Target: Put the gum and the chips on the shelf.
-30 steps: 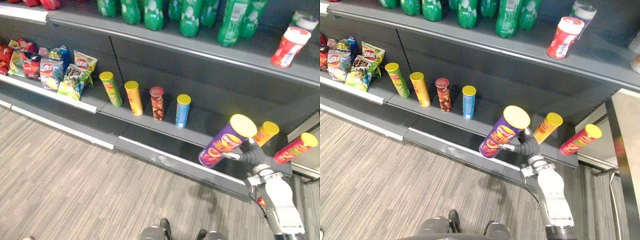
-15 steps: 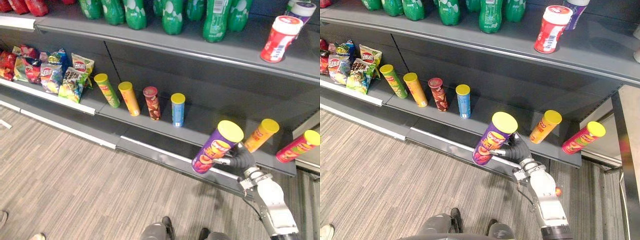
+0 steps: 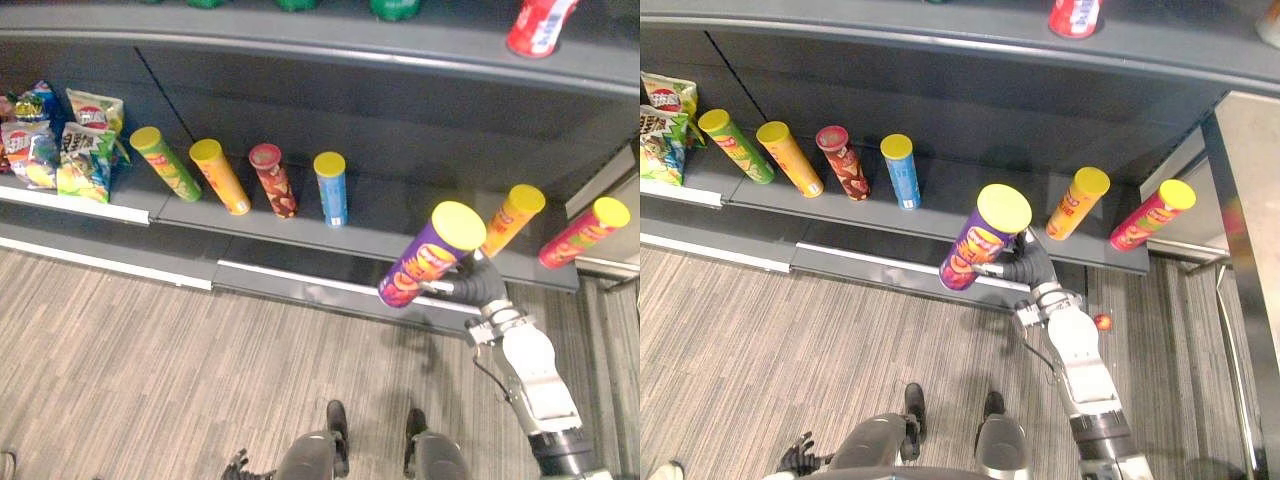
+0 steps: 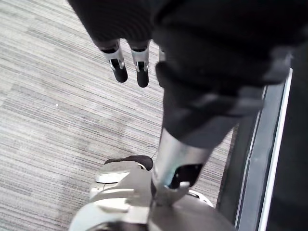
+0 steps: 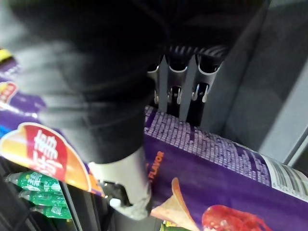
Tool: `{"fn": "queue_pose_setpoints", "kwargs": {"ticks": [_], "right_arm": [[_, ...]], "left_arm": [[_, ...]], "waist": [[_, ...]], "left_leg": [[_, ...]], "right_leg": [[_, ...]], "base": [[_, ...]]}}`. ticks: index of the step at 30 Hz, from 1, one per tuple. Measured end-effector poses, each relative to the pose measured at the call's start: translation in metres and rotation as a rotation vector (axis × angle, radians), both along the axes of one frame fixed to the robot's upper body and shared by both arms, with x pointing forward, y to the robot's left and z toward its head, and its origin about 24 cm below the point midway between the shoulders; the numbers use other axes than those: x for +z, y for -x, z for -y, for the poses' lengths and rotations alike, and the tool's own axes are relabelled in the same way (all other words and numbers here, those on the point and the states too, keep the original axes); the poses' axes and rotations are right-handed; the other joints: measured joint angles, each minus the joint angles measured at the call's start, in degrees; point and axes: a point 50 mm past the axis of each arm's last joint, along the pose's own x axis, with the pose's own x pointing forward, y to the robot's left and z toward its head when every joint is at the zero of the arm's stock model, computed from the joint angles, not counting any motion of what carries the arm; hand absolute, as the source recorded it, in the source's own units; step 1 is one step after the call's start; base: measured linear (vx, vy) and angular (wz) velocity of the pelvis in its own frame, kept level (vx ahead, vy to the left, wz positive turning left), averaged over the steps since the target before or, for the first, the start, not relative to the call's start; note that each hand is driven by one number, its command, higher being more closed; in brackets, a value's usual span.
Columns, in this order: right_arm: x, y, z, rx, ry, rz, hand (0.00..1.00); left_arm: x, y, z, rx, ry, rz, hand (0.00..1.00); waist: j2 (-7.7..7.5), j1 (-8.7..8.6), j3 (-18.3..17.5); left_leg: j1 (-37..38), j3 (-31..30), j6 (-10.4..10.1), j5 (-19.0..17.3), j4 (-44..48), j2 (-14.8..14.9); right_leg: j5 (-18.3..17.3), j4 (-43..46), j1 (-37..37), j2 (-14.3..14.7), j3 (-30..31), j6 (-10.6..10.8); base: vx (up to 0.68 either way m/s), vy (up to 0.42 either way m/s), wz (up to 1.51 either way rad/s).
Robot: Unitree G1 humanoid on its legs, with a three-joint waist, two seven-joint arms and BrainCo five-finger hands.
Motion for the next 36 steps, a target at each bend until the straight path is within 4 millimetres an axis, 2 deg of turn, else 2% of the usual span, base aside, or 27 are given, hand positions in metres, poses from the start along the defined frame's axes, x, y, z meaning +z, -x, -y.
{"fn": "queue_pose_setpoints", "kwargs": {"ticks": [4,7,10,12,19,24,31,33,35,36], "right_arm": [[0.012,-0.006,-0.005,-0.002,-0.006,0.044,1.00],[0.028,-0.014,-0.017,0.003,0.022,0.111,1.00],[0.050,-0.023,-0.028,-0.005,0.042,0.200,1.00],[0.068,-0.034,-0.032,-0.042,0.058,0.267,1.00],[0.083,-0.064,-0.039,-0.149,0.155,0.306,1.00],[0.105,-0.081,-0.032,-0.274,0.236,0.383,1.00],[0.127,-0.097,-0.009,-0.435,0.294,0.445,1.00],[0.143,-0.100,-0.001,-0.498,0.292,0.488,1.00],[0.148,-0.103,0.012,-0.560,0.306,0.490,1.00],[0.148,-0.105,0.020,-0.599,0.320,0.481,1.00]], "left_arm": [[0.005,-0.014,0.000,-0.033,-0.009,0.047,0.00],[0.008,-0.025,0.001,-0.051,-0.014,0.081,0.00],[0.011,-0.035,0.004,-0.075,-0.015,0.112,0.00],[0.015,-0.048,0.011,-0.104,-0.004,0.152,0.00],[0.020,-0.060,0.023,-0.161,0.007,0.212,0.00],[0.027,-0.073,0.033,-0.227,0.007,0.265,0.00],[0.034,-0.084,0.042,-0.296,-0.006,0.306,0.00],[0.037,-0.087,0.045,-0.300,0.000,0.321,0.00],[0.038,-0.089,0.049,-0.318,0.003,0.332,0.00],[0.039,-0.089,0.051,-0.312,0.016,0.335,0.00]], "waist": [[0.15,0.30,0.47],[0.30,0.50,2.07],[0.85,0.79,3.38],[1.86,1.35,5.09],[3.75,3.06,6.68],[5.83,4.91,8.28],[7.94,5.59,9.47],[8.82,5.64,9.72],[9.81,5.78,10.17],[10.34,6.44,10.41]], "left_leg": [[-1.57,-0.02,0.55,0.65,0.12,-0.07],[-1.73,-0.24,0.62,1.19,-0.01,-0.11],[-2.91,-0.56,0.40,1.47,0.09,0.03],[-3.72,-1.16,0.45,1.96,0.14,0.07],[-6.60,-3.18,0.11,3.14,0.05,0.17],[-8.30,-3.72,0.11,4.10,-0.41,0.28],[-8.99,-5.27,-0.23,5.54,-1.93,0.22],[-10.79,-5.51,-0.16,6.29,-2.16,0.20],[-11.06,-6.12,-0.40,7.04,-2.86,0.16],[-11.08,-6.24,-0.55,7.23,-2.92,0.26]], "right_leg": [[1.11,-1.43,-0.89,0.03,-0.28,0.20],[1.24,-1.50,-0.96,0.02,-0.60,0.20],[1.70,-1.70,-1.84,0.16,-1.03,0.09],[2.38,-2.54,-1.95,0.31,-1.57,0.04],[2.64,-2.55,-3.89,0.55,-3.82,-0.32],[2.94,-2.47,-5.54,0.73,-4.45,-0.54],[3.06,-2.33,-6.29,0.80,-6.26,-0.64],[3.06,-1.73,-8.32,0.71,-6.56,-0.64],[3.05,-1.19,-8.88,0.59,-7.44,-0.64],[3.04,-1.11,-8.94,0.66,-7.56,-0.66]], "base": [[-0.01,0.028,0.01],[0.01,0.002,0.04],[0.00,-0.005,0.05],[-0.01,0.001,0.10],[-0.01,-0.011,0.15],[-0.01,-0.007,0.06],[0.00,-0.014,0.10],[-0.02,0.000,0.05],[-0.01,-0.019,0.13],[-0.01,-0.027,0.07]]}}
